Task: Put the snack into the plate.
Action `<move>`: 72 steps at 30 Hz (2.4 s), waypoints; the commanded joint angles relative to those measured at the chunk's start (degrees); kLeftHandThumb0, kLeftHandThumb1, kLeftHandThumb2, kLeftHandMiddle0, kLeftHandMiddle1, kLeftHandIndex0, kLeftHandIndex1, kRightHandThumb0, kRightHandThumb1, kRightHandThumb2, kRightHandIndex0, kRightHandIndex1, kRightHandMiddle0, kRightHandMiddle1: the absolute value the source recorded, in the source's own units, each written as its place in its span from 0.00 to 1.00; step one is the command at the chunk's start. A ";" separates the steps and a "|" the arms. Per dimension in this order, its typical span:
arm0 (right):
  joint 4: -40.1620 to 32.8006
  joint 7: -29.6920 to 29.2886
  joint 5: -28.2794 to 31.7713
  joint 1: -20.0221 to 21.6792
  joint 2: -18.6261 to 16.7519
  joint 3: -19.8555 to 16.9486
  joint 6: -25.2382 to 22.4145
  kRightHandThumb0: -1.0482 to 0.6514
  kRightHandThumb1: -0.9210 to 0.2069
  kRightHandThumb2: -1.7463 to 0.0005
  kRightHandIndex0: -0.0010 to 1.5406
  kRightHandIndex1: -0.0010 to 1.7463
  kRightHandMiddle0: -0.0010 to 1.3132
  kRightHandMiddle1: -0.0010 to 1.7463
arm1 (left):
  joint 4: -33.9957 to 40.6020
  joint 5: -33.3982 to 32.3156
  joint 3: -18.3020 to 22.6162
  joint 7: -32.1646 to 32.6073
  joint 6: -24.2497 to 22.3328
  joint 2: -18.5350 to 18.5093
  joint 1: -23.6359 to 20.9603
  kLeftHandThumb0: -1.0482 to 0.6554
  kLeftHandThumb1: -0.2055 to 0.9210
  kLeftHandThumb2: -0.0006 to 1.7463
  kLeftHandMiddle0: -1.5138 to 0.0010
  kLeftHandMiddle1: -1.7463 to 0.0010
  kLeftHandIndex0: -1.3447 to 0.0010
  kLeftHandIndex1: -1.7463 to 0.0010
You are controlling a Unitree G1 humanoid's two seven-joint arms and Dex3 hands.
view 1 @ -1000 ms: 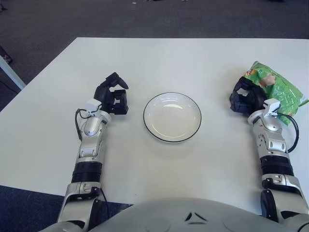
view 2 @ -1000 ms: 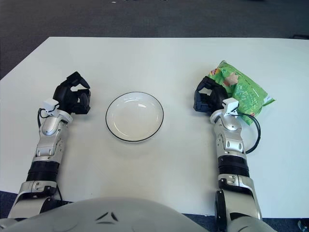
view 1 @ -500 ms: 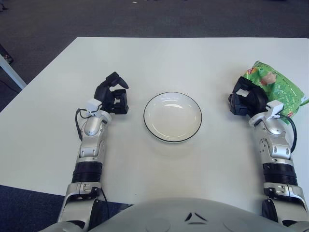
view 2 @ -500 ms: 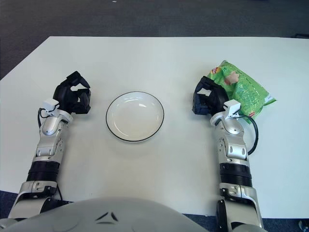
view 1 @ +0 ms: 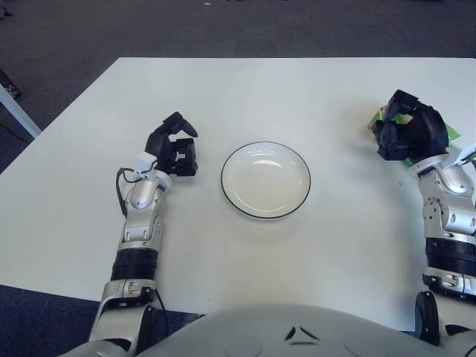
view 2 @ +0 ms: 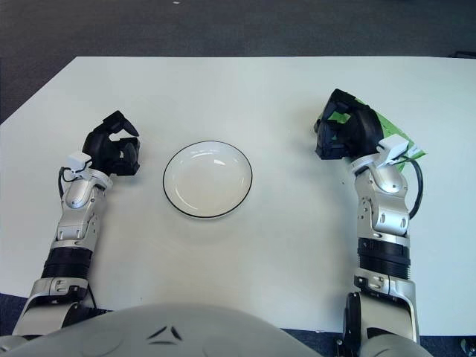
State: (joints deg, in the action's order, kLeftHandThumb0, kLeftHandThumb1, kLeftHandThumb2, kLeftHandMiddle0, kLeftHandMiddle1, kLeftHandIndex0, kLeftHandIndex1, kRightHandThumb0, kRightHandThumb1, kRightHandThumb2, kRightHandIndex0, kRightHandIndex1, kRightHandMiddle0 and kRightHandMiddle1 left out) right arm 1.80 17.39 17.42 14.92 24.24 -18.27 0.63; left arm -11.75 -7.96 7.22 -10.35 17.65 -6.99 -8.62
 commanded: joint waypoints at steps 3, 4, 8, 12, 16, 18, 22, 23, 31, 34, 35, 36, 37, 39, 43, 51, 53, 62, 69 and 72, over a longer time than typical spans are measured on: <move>0.93 -1.37 -3.03 2.18 2.73 -2.49 5.03 0.29 0.69 0.13 0.81 1.00 0.57 1.00 | -10.47 0.10 -0.72 0.95 0.15 4.38 10.01 0.32 0.43 0.78 0.11 0.00 0.52 0.00; 1.26 -1.66 -3.52 2.21 2.79 -2.57 5.71 0.29 0.69 0.13 0.80 1.00 0.57 1.00 | -10.61 0.09 -0.69 0.93 0.25 4.37 9.95 0.32 0.43 0.78 0.11 0.00 0.52 0.00; 2.60 -3.82 -6.77 2.55 2.81 -2.38 9.45 0.29 0.68 0.13 0.78 1.00 0.57 1.00 | -11.14 0.01 -0.52 0.86 0.56 4.31 9.68 0.32 0.43 0.79 0.11 0.00 0.52 0.00; 4.80 -9.25 -14.31 3.14 3.19 -1.93 16.34 0.30 0.68 0.14 0.75 1.00 0.57 1.00 | -11.83 -0.06 -0.31 0.73 1.26 4.24 9.40 0.32 0.42 0.79 0.10 0.00 0.51 0.00; 6.15 -13.65 -20.12 3.25 3.75 -1.85 20.53 0.30 0.65 0.16 0.73 1.00 0.55 1.00 | -12.27 -0.20 -0.20 0.53 1.64 4.15 9.23 0.32 0.42 0.79 0.10 0.00 0.51 0.00; 6.60 -15.14 -22.00 3.23 3.95 -1.79 21.75 0.31 0.62 0.18 0.70 1.00 0.52 1.00 | -12.44 -0.27 -0.15 0.43 1.76 4.09 9.15 0.32 0.42 0.79 0.10 0.00 0.51 0.00; 5.28 -17.37 -25.66 2.56 4.68 -1.71 21.73 0.33 0.56 0.23 0.67 1.00 0.48 1.00 | -12.96 -0.37 -0.10 0.19 1.88 3.92 8.97 0.32 0.42 0.79 0.10 0.00 0.51 0.00; 5.00 -17.65 -26.12 2.49 4.72 -1.66 21.69 0.33 0.55 0.24 0.66 1.00 0.47 1.00 | -13.09 -0.40 -0.07 0.15 1.94 3.90 8.93 0.32 0.42 0.79 0.10 0.00 0.51 0.00; 3.65 -21.70 -30.30 2.33 4.77 -1.58 22.59 0.35 0.47 0.30 0.59 1.00 0.42 1.00 | -13.66 -0.05 0.01 0.47 3.09 3.98 8.91 0.32 0.42 0.79 0.11 0.00 0.52 0.00; 3.41 -23.20 -33.46 2.17 5.56 -1.19 22.07 0.35 0.45 0.32 0.58 1.00 0.40 1.00 | -13.78 0.14 -0.07 0.56 3.09 3.85 8.86 0.32 0.43 0.79 0.11 0.00 0.52 0.00; 3.40 -23.53 -34.09 2.17 5.66 -1.09 21.97 0.35 0.45 0.32 0.58 1.00 0.40 1.00 | -13.87 0.15 -0.06 0.55 3.11 3.81 8.82 0.32 0.43 0.79 0.11 0.00 0.52 0.00; 3.90 -24.59 -35.17 2.38 5.85 -1.08 22.42 0.36 0.44 0.33 0.57 1.00 0.40 1.00 | -13.93 0.17 -0.04 0.60 3.12 3.78 8.78 0.32 0.43 0.79 0.10 0.00 0.52 0.00; 4.27 -25.38 -35.95 2.54 5.98 -1.07 22.77 0.41 0.48 0.29 0.55 1.00 0.39 1.00 | -13.97 0.19 -0.04 0.63 3.13 3.77 8.76 0.32 0.43 0.79 0.10 0.00 0.52 0.00; 8.31 -29.52 -39.22 3.99 7.05 -0.70 25.33 0.53 0.56 0.23 0.48 0.98 0.38 1.00 | -14.15 0.19 0.03 0.67 3.16 3.70 8.65 0.32 0.43 0.78 0.10 0.00 0.52 0.00; 19.97 -38.43 -46.53 7.49 11.16 1.67 30.01 0.59 0.33 0.41 0.26 0.99 0.25 0.99 | -14.49 0.10 0.12 0.56 3.13 3.56 8.42 0.32 0.43 0.78 0.10 0.00 0.52 0.00; 22.49 -41.73 -53.57 7.68 15.94 6.06 28.00 0.23 0.12 0.57 0.09 0.74 0.09 0.85 | -15.21 -0.18 0.32 0.29 3.09 3.37 7.97 0.32 0.43 0.78 0.10 0.00 0.52 0.00; 22.41 -41.21 -54.93 7.46 17.26 7.09 26.96 0.19 0.09 0.59 0.07 0.69 0.06 0.83 | -15.40 -0.25 0.37 0.24 3.34 3.39 7.91 0.32 0.43 0.78 0.11 0.00 0.52 0.00; 22.72 -39.27 -58.49 7.74 20.39 11.02 22.17 0.07 0.00 0.61 0.00 0.36 0.00 0.63 | -16.14 -0.23 0.44 0.33 3.54 3.19 7.51 0.32 0.42 0.79 0.11 0.00 0.51 0.00; 23.08 -37.18 -58.40 7.54 21.60 13.37 19.81 0.03 0.00 0.55 0.00 0.13 0.00 0.48 | -16.60 -0.03 0.40 0.53 4.06 2.98 7.31 0.32 0.42 0.79 0.11 0.00 0.51 0.00; 23.00 -35.51 -57.24 7.24 21.50 13.81 18.64 0.01 0.00 0.50 0.00 0.03 0.00 0.34 | -16.77 0.02 0.34 0.49 4.47 2.92 7.25 0.32 0.42 0.79 0.11 0.00 0.51 0.00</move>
State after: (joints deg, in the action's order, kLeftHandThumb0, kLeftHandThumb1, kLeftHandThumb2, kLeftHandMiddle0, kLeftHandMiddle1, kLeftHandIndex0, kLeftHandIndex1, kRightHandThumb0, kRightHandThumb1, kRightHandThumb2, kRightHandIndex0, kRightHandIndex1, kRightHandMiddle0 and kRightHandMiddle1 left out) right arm 24.25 -20.40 -39.92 21.30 44.58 -5.98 20.72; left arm -20.41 -8.03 8.17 -10.37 20.94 -8.44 -11.34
